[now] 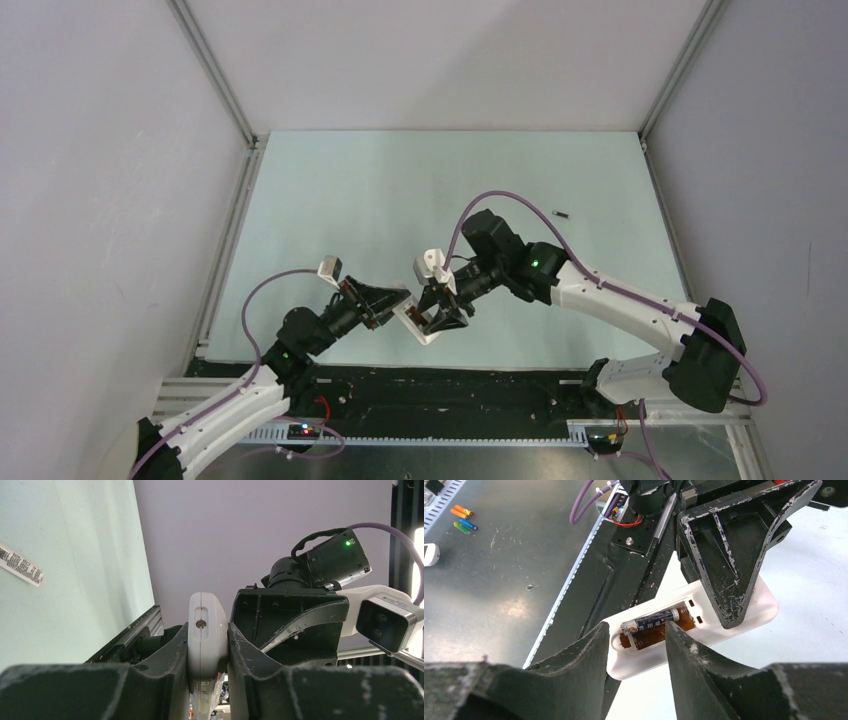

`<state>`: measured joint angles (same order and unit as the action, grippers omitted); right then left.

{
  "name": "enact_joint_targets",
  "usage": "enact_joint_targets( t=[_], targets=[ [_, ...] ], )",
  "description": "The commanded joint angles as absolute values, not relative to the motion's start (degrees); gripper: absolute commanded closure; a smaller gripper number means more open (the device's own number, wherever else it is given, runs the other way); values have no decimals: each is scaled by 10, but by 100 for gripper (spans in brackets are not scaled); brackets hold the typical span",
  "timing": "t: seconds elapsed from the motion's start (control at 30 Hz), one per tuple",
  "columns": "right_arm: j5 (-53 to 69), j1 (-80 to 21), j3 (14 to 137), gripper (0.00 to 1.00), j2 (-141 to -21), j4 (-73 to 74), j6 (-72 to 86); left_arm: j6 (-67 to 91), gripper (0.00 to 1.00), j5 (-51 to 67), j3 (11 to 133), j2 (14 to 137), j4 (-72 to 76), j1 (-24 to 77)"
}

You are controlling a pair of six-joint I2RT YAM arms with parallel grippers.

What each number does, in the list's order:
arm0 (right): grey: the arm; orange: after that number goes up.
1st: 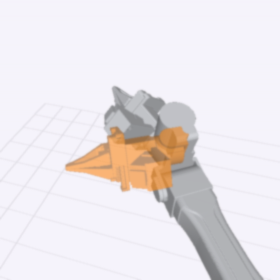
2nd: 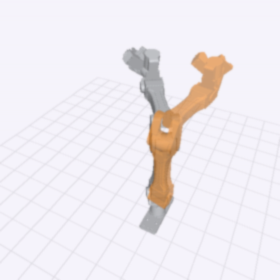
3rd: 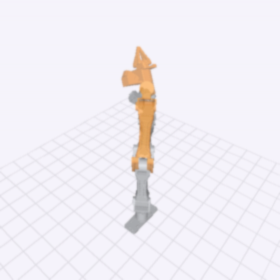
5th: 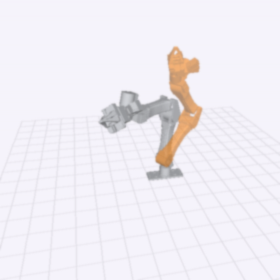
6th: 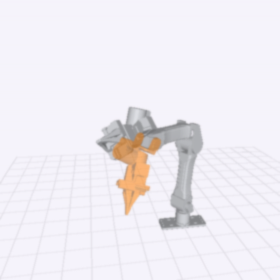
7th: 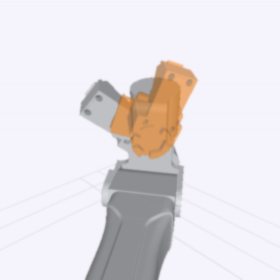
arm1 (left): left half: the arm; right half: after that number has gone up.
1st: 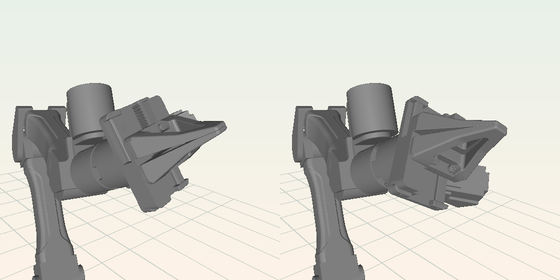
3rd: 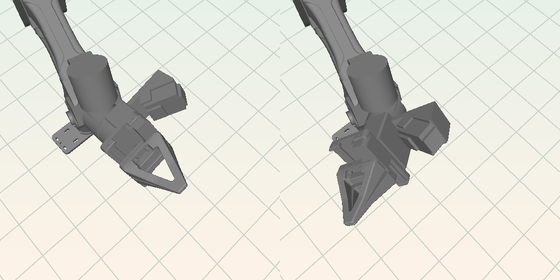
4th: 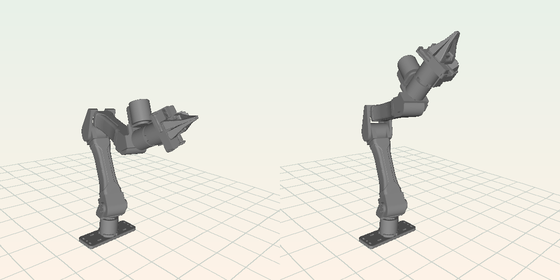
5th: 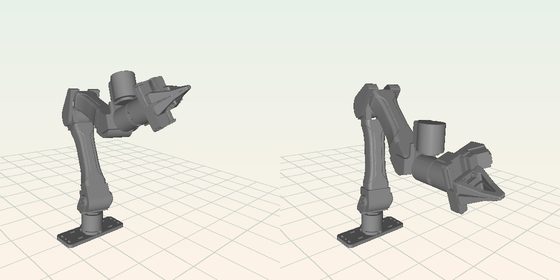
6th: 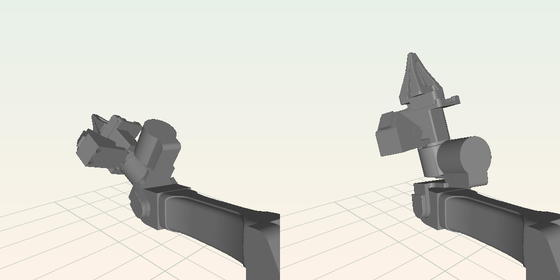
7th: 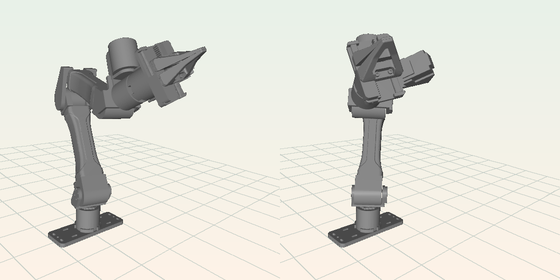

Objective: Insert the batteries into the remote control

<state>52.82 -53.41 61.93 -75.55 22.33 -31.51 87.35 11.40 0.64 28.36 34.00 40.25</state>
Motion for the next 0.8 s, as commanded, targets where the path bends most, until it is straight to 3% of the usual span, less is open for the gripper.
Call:
enact_joint_targets(
  t=[0.0, 0.77],
  targets=[
    [541, -533, 622, 51, -761, 220, -309, 859, 100, 128, 22, 278, 354, 401],
    [533, -543, 622, 53, -774, 230, -318, 854, 100, 128, 28, 285, 349, 400]
  ],
)
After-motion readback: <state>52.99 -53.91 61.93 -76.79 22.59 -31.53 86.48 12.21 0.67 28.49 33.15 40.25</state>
